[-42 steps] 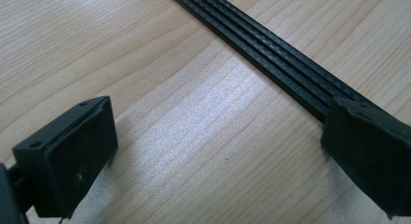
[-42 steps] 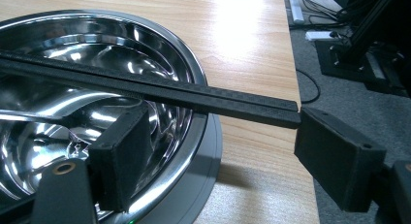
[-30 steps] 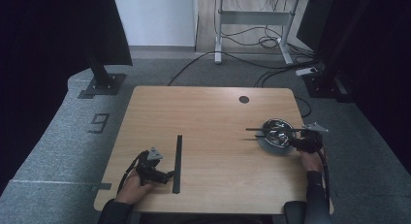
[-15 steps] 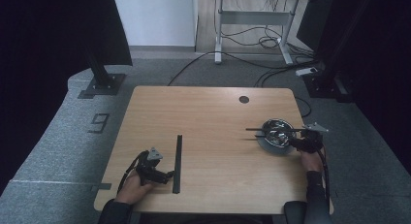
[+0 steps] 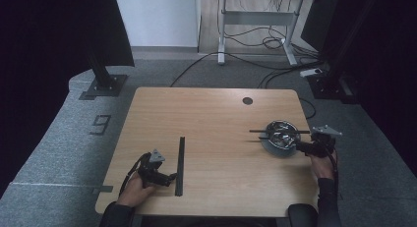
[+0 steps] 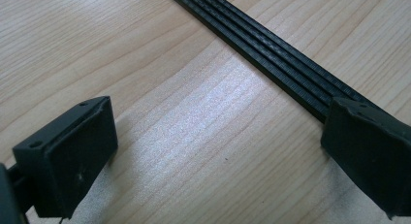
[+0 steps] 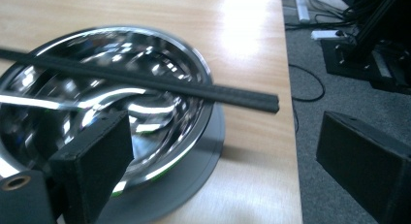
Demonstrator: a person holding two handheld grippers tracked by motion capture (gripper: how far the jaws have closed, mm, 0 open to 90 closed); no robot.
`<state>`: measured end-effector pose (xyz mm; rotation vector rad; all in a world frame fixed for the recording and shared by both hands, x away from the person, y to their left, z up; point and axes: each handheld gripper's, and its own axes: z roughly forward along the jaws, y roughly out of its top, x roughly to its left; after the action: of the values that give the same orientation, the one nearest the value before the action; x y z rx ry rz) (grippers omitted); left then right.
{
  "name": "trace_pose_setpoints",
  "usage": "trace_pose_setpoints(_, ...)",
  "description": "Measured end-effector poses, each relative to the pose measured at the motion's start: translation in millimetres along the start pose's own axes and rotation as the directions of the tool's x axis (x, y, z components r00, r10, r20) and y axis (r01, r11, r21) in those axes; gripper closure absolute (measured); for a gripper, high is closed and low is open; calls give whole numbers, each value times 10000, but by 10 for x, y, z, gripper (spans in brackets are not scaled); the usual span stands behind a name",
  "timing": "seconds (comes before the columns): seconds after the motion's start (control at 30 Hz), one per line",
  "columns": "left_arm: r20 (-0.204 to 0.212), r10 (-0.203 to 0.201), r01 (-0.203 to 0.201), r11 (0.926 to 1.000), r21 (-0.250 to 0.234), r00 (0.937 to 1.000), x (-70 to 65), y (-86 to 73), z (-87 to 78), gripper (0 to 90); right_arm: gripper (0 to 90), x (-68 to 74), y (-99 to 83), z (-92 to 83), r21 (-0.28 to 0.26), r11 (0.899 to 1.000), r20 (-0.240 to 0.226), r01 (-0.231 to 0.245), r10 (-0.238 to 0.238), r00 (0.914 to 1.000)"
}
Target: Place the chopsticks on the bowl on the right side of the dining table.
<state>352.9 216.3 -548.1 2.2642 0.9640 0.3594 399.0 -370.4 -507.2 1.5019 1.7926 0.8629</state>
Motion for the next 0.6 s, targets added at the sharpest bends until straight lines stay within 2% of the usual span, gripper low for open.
trace_pose_setpoints(0.07, -1, -11, 11, 10000, -8, 10000, -1, 0, 1, 0, 39, 53, -21, -116, 330, 9984, -85, 455, -452, 9989)
trace_pose_setpoints(0.13, -2, -9, 9, 10000, -9, 10000, -1, 0, 1, 0, 39, 75, -32, -161, 400, 9972, -93, 629, -625, 9980)
trace_pose_setpoints(0.17, -2, -12, 12, 10000, -10, 10000, -1, 0, 1, 0, 39, 123, -52, -258, 485, 9952, -169, 850, -843, 9963)
trace_pose_setpoints(0.4, -1, -8, 8, 10000, -12, 10000, -1, 0, 1, 0, 39, 317, -84, -555, 571, 9897, -562, 1316, -1284, 9901)
trace_pose_setpoints(0.43, -1, -8, 8, 10000, -10, 10000, -1, 0, 1, 0, 40, 401, -98, -645, 617, 9865, -663, 1519, -1478, 9868)
trace_pose_setpoints(0.47, -2, -8, 8, 10000, -10, 10000, -1, 0, 1, 0, 40, 401, -98, -645, 617, 9865, -663, 1519, -1478, 9868)
trace_pose_setpoints(0.5, -2, -10, 10, 10000, -12, 10000, -1, 0, 1, 0, 42, 494, -126, -720, 686, 9826, -856, 1723, -1663, 9824)
trace_pose_setpoints(0.53, -2, -10, 10, 10000, -12, 10000, -1, 0, 1, 0, 42, 494, -126, -720, 686, 9826, -856, 1723, -1663, 9824)
trace_pose_setpoints(0.6, -3, -8, 8, 10000, -10, 10000, -1, 0, 0, 0, 42, 595, -157, -782, 756, 9788, -1110, 1905, -1816, 9771)
